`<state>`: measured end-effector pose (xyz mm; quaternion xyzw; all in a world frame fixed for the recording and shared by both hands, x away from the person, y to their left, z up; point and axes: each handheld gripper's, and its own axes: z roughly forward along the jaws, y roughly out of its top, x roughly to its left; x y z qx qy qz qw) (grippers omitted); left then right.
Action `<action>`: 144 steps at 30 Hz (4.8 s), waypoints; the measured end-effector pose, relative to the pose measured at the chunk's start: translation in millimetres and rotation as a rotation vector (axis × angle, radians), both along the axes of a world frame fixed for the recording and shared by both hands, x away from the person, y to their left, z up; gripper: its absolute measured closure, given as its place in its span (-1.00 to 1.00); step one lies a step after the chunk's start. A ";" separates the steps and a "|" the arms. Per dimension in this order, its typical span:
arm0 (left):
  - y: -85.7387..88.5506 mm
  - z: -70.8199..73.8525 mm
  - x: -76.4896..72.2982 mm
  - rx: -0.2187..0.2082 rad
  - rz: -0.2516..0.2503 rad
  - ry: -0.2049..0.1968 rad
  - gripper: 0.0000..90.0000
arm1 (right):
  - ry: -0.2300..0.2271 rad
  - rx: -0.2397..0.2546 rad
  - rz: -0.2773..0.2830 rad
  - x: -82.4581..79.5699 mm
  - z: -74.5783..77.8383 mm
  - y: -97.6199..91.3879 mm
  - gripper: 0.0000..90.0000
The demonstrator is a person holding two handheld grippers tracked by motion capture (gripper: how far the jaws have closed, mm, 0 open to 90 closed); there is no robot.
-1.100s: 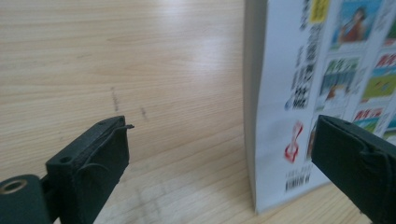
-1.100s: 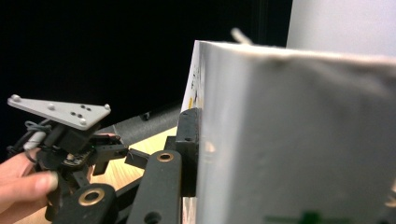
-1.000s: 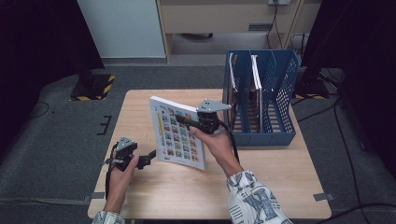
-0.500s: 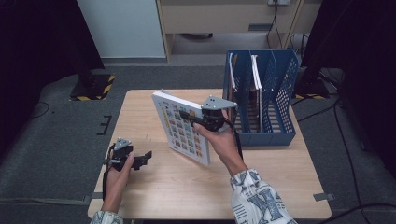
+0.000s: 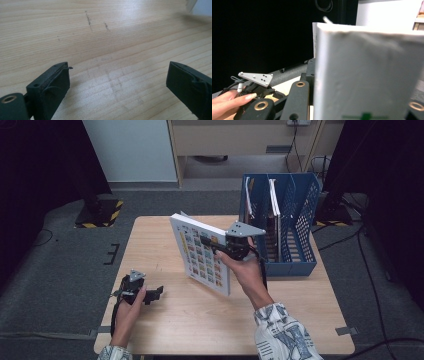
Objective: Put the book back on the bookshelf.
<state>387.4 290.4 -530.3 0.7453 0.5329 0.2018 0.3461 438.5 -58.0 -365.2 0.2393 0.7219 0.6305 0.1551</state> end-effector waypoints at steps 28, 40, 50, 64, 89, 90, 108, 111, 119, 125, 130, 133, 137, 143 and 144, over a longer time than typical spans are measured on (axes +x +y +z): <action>-4.2 -6.2 1.7 0.066 -0.002 0.017 -0.96 | -0.026 0.030 -0.039 -26.3 5.9 -62.0 0.64; -5.9 -6.6 2.2 0.082 -0.010 0.019 -0.99 | -0.034 0.037 -0.040 -38.2 5.5 -81.7 0.64; -6.1 -6.6 2.4 0.082 -0.012 0.021 -1.00 | -0.031 0.044 -0.039 -47.2 7.1 -99.7 0.64; -6.5 -6.7 2.9 0.084 -0.013 0.022 -1.00 | -0.030 0.050 -0.052 -59.1 4.9 -120.1 0.64; -6.7 -6.8 3.3 0.084 -0.014 0.022 -1.00 | -0.021 0.058 -0.113 -81.3 -6.0 -167.5 0.64; -6.7 -6.8 3.3 0.084 -0.014 0.021 -1.00 | -0.015 0.060 -0.117 -81.7 -6.3 -169.4 0.64; -6.6 -6.8 3.5 0.084 -0.016 0.022 -1.00 | -0.006 0.050 -0.184 -81.4 -8.3 -195.0 0.64; -6.7 -6.8 3.5 0.083 -0.016 0.022 -1.00 | -0.003 0.049 -0.195 -81.6 -8.4 -199.3 0.64; -6.7 -6.8 3.5 0.084 -0.016 0.022 -1.00 | 0.000 0.058 -0.228 -88.0 -7.6 -211.2 0.64; -6.7 -6.8 3.5 0.083 -0.016 0.022 -1.00 | 0.000 0.059 -0.247 -92.7 -7.6 -219.3 0.64; -6.7 -6.8 3.5 0.083 -0.016 0.022 -1.00 | 0.006 0.055 -0.276 -97.6 -7.0 -225.5 0.64; -6.7 -6.8 3.5 0.084 -0.016 0.022 -1.00 | 0.003 0.056 -0.287 -101.8 -6.5 -229.7 0.64; -6.7 -6.8 3.5 0.084 -0.016 0.022 -1.00 | 0.002 0.063 -0.300 -105.8 -4.4 -235.1 0.64; -6.7 -6.8 3.5 0.084 -0.016 0.022 -1.00 | -0.010 0.068 -0.323 -111.9 2.2 -244.7 0.64; -6.7 -6.8 3.5 0.083 -0.016 0.022 -1.00 | -0.010 0.069 -0.325 -113.0 3.5 -245.8 0.64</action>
